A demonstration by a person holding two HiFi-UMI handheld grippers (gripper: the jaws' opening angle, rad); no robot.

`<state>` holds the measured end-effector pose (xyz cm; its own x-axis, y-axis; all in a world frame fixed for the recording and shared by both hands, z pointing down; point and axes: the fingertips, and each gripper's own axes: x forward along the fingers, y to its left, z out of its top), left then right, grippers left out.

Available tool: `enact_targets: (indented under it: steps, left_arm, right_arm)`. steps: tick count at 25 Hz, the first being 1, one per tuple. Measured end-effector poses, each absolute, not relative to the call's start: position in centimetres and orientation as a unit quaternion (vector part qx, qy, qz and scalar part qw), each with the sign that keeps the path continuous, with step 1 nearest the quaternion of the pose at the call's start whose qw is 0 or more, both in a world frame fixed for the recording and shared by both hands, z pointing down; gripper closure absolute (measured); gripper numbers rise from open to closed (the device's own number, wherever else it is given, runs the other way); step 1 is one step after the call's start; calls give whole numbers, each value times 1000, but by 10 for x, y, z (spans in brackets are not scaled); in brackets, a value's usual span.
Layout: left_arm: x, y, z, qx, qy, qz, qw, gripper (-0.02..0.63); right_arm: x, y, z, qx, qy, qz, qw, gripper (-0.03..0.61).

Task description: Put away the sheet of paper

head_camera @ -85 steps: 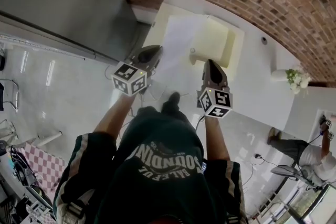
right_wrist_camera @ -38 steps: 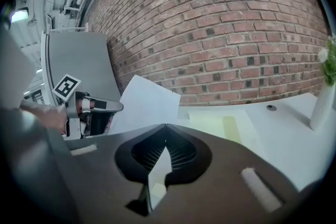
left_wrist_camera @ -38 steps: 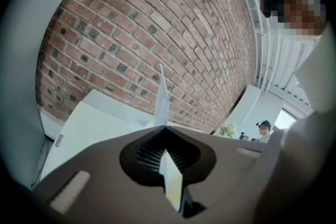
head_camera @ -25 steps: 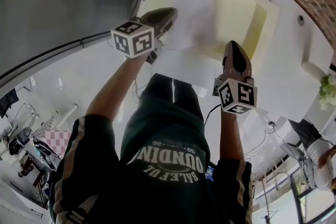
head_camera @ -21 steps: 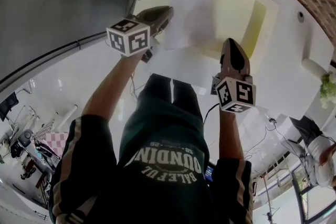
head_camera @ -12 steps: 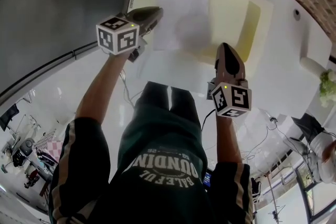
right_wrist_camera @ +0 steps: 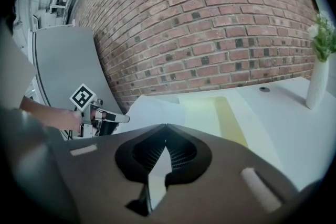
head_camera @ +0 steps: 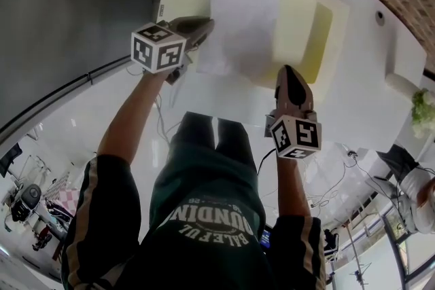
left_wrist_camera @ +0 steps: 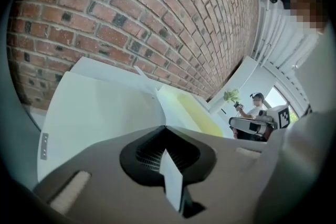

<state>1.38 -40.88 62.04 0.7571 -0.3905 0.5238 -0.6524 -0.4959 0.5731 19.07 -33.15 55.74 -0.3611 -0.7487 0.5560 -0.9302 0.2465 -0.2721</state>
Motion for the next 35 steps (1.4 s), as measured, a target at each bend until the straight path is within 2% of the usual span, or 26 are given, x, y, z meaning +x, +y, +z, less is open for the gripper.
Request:
enact_targets:
  steps: [8,35]
  left_arm:
    - [28,-422,630,834,-336,129,418,603]
    - [129,-428,653,824,-292,127,469,603]
  right_arm:
    - [199,-330,559,549,-768,290,157,578]
    - [233,-336,559,581,-743,307,130,578]
